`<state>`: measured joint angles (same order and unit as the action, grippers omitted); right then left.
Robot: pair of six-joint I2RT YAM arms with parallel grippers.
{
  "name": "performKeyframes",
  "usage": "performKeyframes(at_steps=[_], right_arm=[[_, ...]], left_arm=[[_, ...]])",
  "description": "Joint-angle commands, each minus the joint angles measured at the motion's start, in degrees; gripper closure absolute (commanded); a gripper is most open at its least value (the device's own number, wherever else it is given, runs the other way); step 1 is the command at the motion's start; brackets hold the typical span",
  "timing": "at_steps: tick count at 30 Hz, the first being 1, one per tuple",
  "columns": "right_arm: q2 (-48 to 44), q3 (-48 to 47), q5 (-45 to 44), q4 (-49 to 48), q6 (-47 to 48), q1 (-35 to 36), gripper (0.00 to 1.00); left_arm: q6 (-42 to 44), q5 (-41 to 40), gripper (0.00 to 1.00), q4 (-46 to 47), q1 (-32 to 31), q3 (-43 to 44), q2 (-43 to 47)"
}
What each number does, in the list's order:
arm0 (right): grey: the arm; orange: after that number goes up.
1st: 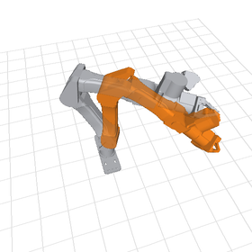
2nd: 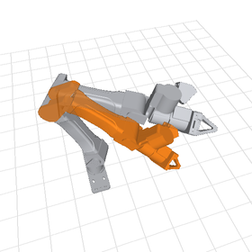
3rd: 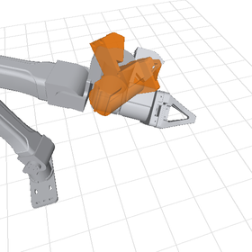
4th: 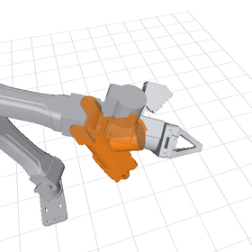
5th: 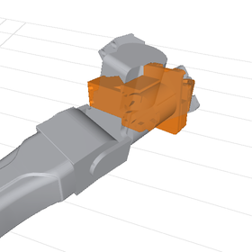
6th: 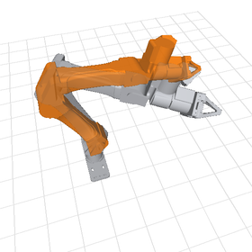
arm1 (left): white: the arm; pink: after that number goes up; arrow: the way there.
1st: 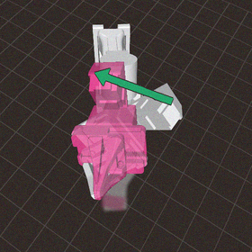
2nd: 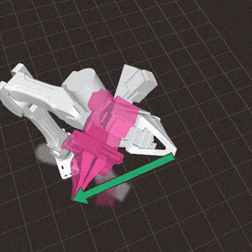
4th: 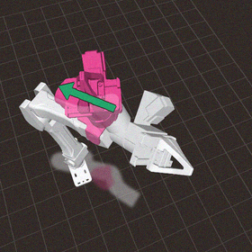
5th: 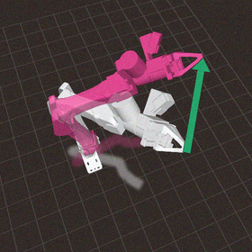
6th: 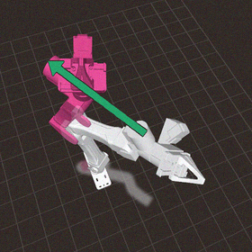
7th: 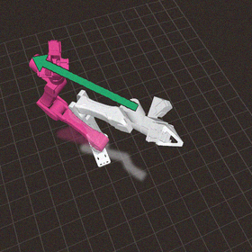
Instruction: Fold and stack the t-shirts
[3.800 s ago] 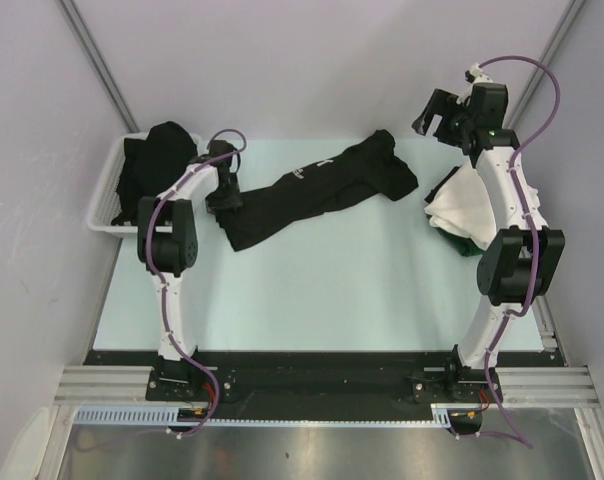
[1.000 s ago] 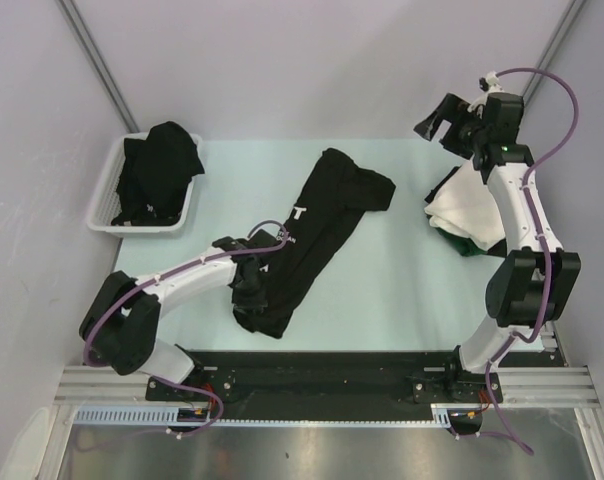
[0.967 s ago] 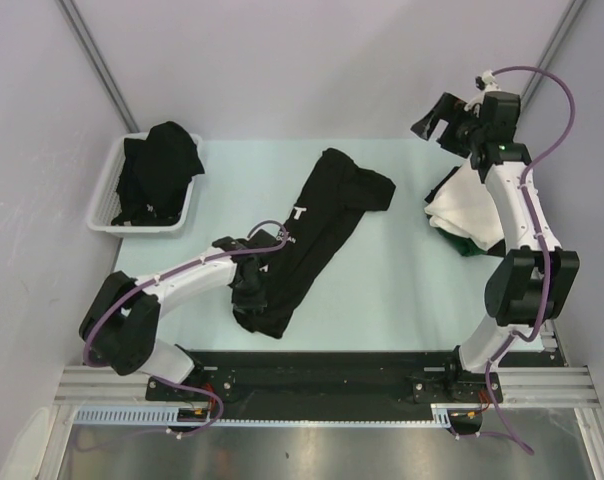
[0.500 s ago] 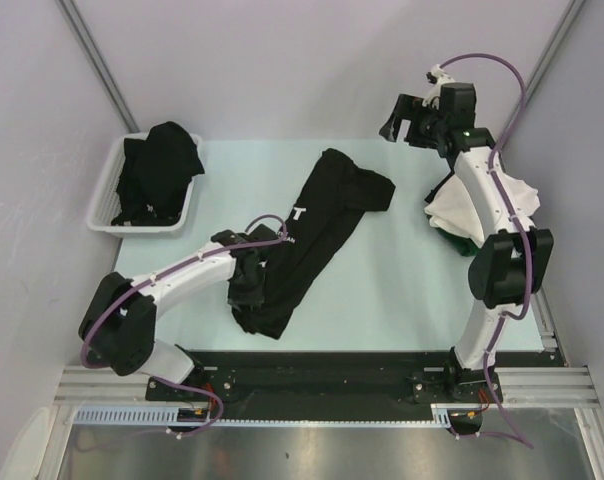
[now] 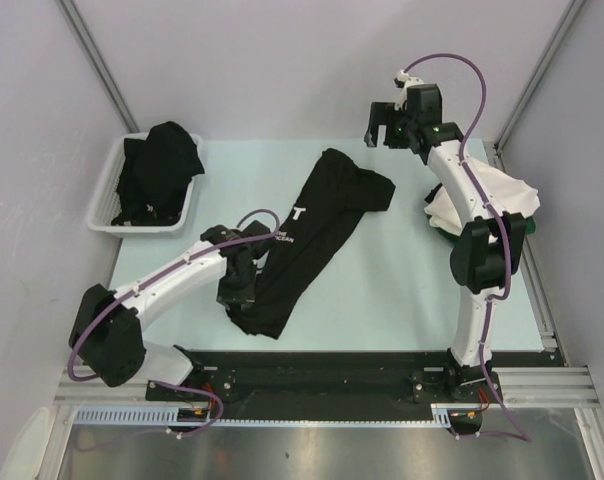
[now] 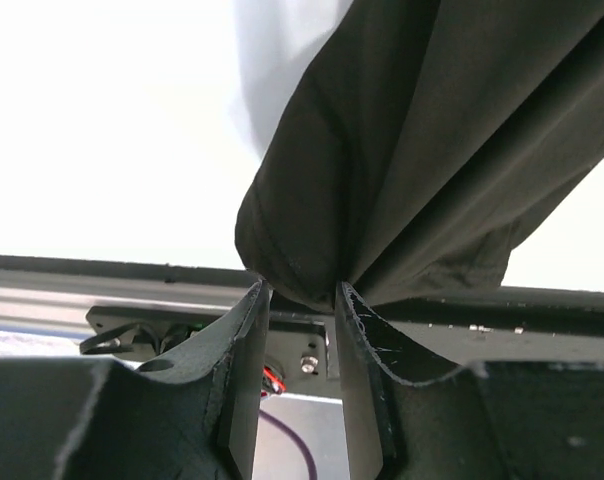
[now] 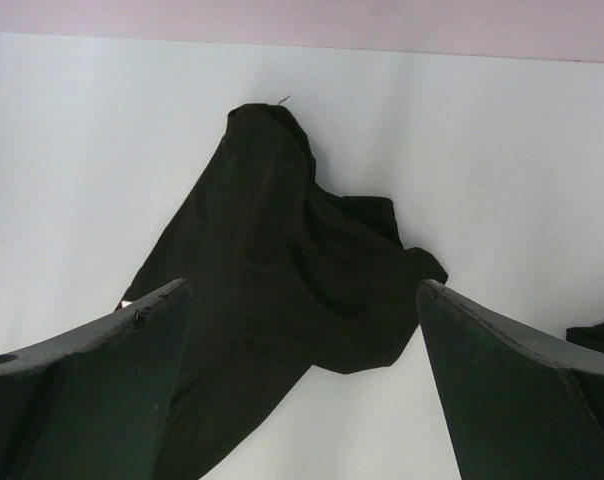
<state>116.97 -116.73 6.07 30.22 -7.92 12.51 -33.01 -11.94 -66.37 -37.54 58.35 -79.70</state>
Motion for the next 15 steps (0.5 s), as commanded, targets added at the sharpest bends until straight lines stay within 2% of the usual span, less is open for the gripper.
performKeyframes(at_steps=[1,11,14,15], right_arm=[[-0.5,-2.9,-2.8,-2.4,1.8,0.1,0.00],[-0.3,-1.4,-4.7,-2.6,1.5,-0.2,0.00],[1.0,0.4,-2.0,-3.7,-1.3,-2.0,0.01],[1.6,0.3,2.2,-3.5,-4.3,-2.8,0.00]], left_arm=[[-0.6,-0.9,0.63,-4.2,-0.3,2.7,3.4],[-1.2,-0.9,0.63,-2.9,-0.3,2.2,4.9],[-0.4,-1.1,0.63,-1.3,-0.3,4.3,1.5],[-0.1,-1.3,0.63,-0.7,-0.3,5.0,0.5]])
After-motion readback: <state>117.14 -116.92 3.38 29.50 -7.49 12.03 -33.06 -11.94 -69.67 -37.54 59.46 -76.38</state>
